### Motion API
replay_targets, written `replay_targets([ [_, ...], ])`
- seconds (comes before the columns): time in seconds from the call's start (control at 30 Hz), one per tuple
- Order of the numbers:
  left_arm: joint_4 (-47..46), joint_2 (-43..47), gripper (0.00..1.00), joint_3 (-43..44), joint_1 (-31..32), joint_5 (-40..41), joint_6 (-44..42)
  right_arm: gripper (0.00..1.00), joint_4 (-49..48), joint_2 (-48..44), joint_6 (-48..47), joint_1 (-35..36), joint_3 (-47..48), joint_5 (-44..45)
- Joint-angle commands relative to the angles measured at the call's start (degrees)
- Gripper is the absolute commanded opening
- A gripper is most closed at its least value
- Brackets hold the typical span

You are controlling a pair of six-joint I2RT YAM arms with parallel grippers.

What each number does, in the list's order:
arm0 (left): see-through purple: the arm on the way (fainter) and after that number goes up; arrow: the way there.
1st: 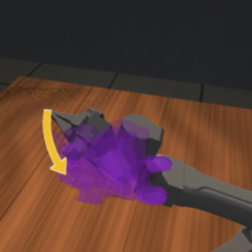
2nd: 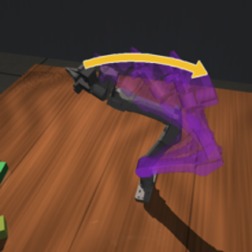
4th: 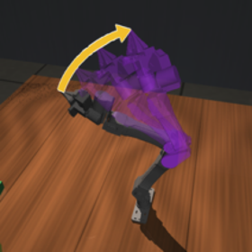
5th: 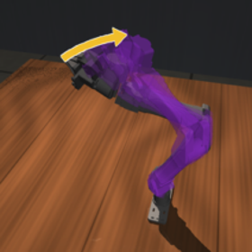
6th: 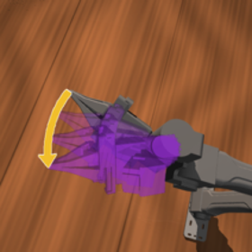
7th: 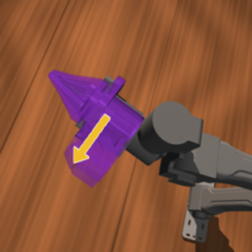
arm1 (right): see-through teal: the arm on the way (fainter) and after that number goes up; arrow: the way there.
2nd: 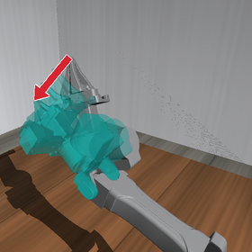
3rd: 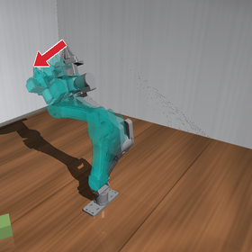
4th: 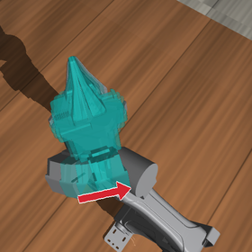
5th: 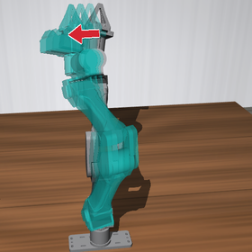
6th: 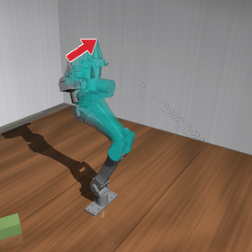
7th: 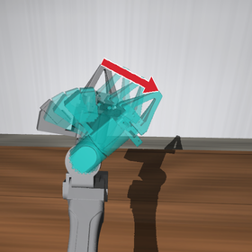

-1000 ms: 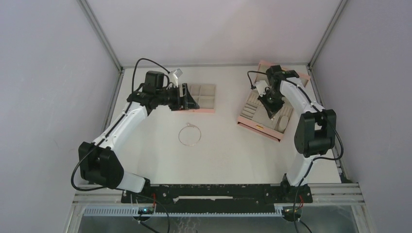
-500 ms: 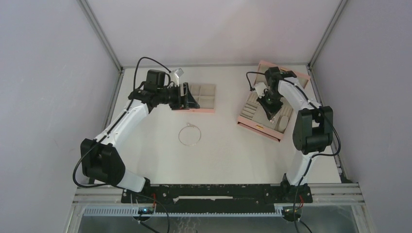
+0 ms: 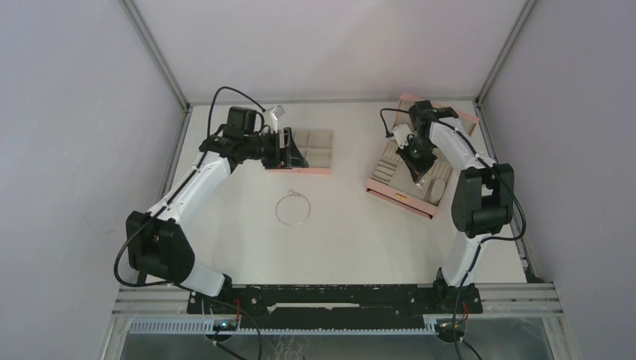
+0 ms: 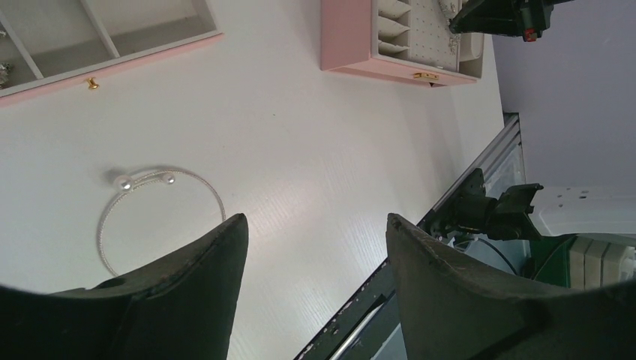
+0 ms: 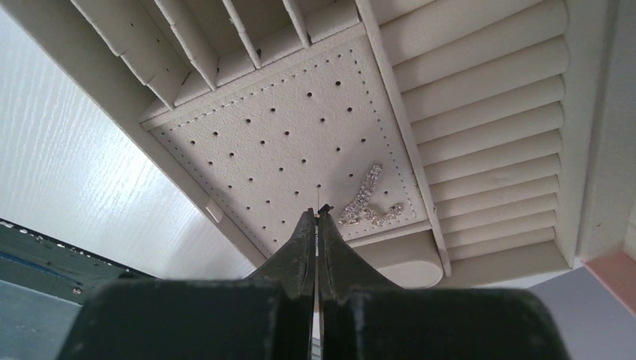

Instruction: Organize the mixed jewelry

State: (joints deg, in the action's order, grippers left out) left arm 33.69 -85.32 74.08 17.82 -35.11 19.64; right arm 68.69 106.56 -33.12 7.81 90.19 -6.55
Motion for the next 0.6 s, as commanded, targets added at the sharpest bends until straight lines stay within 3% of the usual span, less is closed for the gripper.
replay_targets([
  [0.0, -0.6, 0.2, 0.72, 2.6, -0.1, -0.8, -1.5, 0.0, 0.3, -0.2, 0.0, -0.2, 2.4, -1.2],
  [0.57, -0.2, 0.3, 0.72, 2.4, -0.1, -0.3, -2.1, 0.0, 1.1, 0.3, 0.0, -0.6, 1.3, -2.1],
])
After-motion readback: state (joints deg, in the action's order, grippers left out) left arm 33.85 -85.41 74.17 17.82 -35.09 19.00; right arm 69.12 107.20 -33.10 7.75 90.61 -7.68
